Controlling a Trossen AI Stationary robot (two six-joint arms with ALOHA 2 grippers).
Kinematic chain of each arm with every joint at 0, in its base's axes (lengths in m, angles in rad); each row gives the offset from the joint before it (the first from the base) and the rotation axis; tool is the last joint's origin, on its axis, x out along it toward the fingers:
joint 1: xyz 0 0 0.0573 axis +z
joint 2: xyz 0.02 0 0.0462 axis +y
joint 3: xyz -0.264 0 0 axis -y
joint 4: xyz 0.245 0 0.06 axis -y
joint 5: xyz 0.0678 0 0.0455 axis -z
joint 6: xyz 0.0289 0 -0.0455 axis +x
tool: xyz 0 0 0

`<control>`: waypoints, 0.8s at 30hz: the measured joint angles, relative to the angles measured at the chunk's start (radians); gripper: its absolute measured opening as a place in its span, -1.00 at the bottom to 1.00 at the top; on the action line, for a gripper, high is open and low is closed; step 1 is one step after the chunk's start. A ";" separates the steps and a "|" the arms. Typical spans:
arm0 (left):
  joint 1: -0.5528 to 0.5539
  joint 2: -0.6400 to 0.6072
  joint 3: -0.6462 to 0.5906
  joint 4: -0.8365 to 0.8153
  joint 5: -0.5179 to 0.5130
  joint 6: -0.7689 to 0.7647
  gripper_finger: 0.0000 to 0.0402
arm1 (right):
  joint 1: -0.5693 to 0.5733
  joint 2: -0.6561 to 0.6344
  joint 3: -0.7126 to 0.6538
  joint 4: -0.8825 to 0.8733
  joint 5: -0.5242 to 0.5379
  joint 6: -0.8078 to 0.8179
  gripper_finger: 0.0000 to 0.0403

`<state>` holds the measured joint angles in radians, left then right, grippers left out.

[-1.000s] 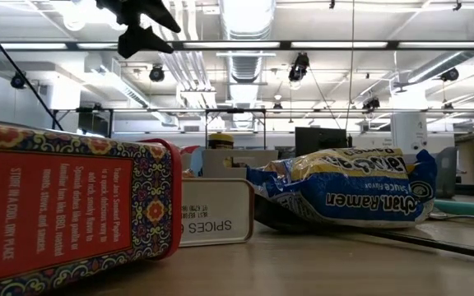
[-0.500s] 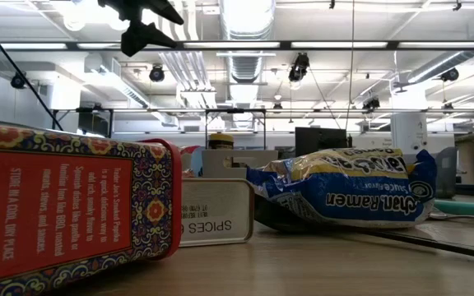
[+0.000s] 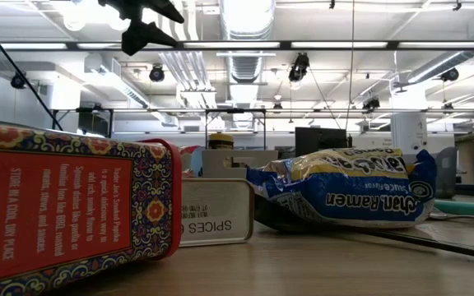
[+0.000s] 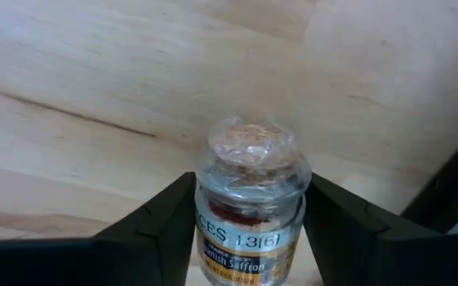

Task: Pick & Place Food Item
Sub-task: Put the right brown seasoning bottle into the right gray bin

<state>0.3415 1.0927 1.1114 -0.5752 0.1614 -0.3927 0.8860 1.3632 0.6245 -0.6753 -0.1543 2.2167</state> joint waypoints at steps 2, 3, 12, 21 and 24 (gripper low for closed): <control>0.000 0.000 0.000 0.001 0.000 0.000 0.18 | 0.000 0.000 0.000 0.001 0.000 -0.007 -0.08; 0.000 0.000 0.000 0.002 0.000 0.000 0.18 | 0.000 0.000 0.000 0.002 0.000 -0.008 -0.08; 0.000 0.004 0.000 0.025 0.058 -0.019 0.18 | -0.008 -0.003 0.082 0.002 0.229 -0.159 -0.08; -0.078 0.082 0.009 0.236 0.252 0.092 0.18 | -0.181 -0.031 0.257 0.018 0.502 -0.715 -0.08; -0.114 0.118 0.029 0.239 0.252 0.139 0.18 | -0.269 -0.056 0.301 0.053 0.496 -0.884 -0.08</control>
<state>0.2277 1.2111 1.1407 -0.3364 0.4138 -0.2540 0.6172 1.3068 0.9259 -0.6222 0.3420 1.3325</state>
